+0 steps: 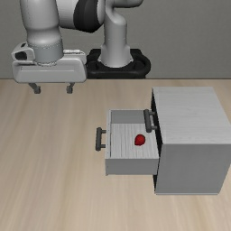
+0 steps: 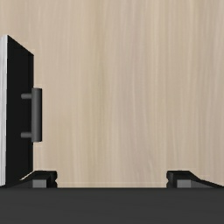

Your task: Close the middle layer of the cabinet

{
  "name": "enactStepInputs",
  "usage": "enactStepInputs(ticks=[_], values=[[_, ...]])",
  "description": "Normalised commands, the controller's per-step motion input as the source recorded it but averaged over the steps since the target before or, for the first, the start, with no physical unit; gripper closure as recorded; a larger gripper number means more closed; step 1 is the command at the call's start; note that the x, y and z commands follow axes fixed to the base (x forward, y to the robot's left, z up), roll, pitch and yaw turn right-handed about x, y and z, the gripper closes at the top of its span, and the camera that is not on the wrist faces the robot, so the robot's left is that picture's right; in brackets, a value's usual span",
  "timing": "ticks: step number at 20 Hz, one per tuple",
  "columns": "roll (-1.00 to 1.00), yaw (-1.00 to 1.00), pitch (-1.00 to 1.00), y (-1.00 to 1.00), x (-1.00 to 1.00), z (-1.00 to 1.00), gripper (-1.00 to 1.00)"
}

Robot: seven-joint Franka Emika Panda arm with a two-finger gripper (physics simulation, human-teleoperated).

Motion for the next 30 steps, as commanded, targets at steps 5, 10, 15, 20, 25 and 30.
enactStepInputs(ticks=[5,10,15,20,25,30], values=[[0.45,0.00,0.00,0.00,0.00,0.00,-1.00],[0.45,0.00,0.00,0.00,0.00,0.00,-1.00],[0.45,0.00,0.00,0.00,0.00,0.00,-1.00],[0.49,0.00,0.00,0.00,0.00,0.00,-1.00],[0.45,0.00,0.00,0.00,0.00,0.00,-1.00],[0.18,0.00,0.18,0.00,0.00,0.00,-1.00]])
